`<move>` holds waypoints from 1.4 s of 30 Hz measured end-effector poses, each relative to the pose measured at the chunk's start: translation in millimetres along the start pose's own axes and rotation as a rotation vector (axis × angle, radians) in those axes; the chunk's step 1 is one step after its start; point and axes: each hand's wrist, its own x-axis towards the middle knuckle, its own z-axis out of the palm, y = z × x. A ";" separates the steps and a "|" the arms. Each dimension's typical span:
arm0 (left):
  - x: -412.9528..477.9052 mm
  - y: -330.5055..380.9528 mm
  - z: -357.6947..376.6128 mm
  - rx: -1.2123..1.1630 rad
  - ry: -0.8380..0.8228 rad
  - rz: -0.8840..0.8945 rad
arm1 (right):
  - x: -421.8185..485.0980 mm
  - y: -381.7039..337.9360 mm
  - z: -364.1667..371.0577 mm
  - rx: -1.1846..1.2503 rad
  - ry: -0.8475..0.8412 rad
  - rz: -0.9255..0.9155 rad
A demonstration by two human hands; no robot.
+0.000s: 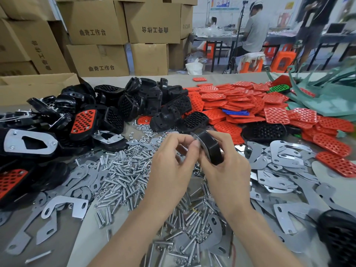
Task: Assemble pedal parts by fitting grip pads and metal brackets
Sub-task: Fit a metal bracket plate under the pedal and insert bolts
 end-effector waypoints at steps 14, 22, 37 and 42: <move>2.6 4.1 -4.5 -0.207 -0.067 -0.171 | 1.0 5.9 -0.9 -0.053 0.035 -0.043; 2.0 -3.8 -9.0 0.143 0.035 0.189 | -0.1 4.1 -1.2 -0.024 -0.003 -0.036; 8.8 20.5 -8.1 -0.956 -0.190 -0.793 | 2.3 11.0 -2.7 -0.099 -0.017 -0.069; 0.1 6.6 -5.3 -0.147 -0.024 -0.185 | 2.2 11.5 -1.4 -0.075 -0.038 -0.048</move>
